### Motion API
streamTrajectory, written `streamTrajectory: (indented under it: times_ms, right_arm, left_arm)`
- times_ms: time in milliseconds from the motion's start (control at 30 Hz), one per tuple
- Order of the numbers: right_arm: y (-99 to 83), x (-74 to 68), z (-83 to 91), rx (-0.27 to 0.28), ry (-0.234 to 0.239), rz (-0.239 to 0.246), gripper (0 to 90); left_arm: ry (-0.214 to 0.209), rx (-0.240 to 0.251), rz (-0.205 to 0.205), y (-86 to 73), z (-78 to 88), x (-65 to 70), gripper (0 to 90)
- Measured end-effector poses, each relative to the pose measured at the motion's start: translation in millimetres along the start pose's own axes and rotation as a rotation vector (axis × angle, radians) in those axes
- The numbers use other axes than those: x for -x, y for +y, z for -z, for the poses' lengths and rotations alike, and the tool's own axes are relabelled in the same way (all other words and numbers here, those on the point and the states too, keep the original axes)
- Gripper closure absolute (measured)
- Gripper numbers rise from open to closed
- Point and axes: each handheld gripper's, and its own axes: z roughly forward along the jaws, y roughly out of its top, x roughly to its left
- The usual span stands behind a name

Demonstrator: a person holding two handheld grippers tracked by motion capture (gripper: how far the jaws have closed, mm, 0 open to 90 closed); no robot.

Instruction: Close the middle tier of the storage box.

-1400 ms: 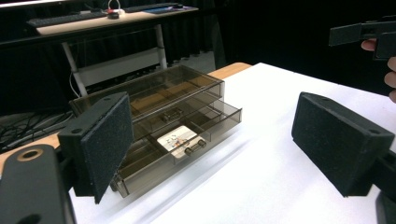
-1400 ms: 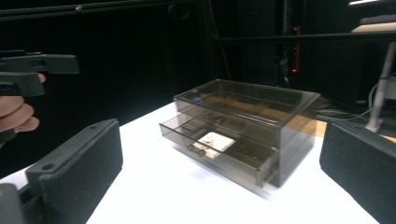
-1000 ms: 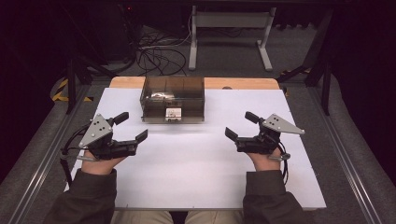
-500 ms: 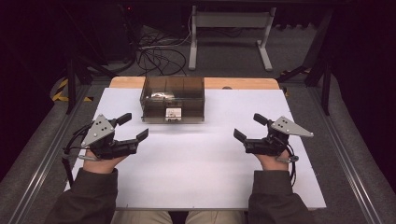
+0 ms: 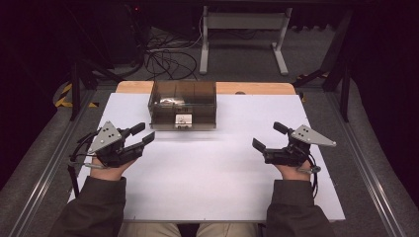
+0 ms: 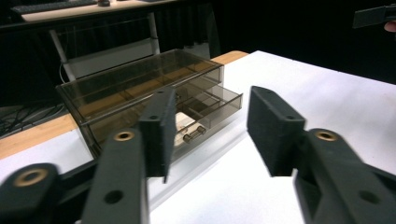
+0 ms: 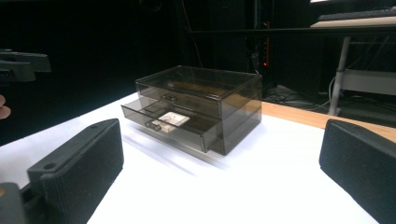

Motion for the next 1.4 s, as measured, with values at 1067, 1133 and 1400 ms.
streamTrajectory:
  times_ms: [1067,1133,1400]
  right_arm:
    - [2.8,-0.6,3.6,0.025,0.007,0.020,0.7]
    - [2.9,-1.0,3.4,0.025,0.007,0.021,0.6]
    - [4.0,-1.4,4.9,0.027,0.007,0.026,0.7]
  left_arm:
    - [0.028,-0.116,0.003,-32.7,-33.8,-1.2,90.0]
    - [0.028,-0.120,0.011,-33.8,-36.4,-0.6,90.0]
    - [0.037,-0.134,0.021,-37.5,-44.6,-1.4,90.0]
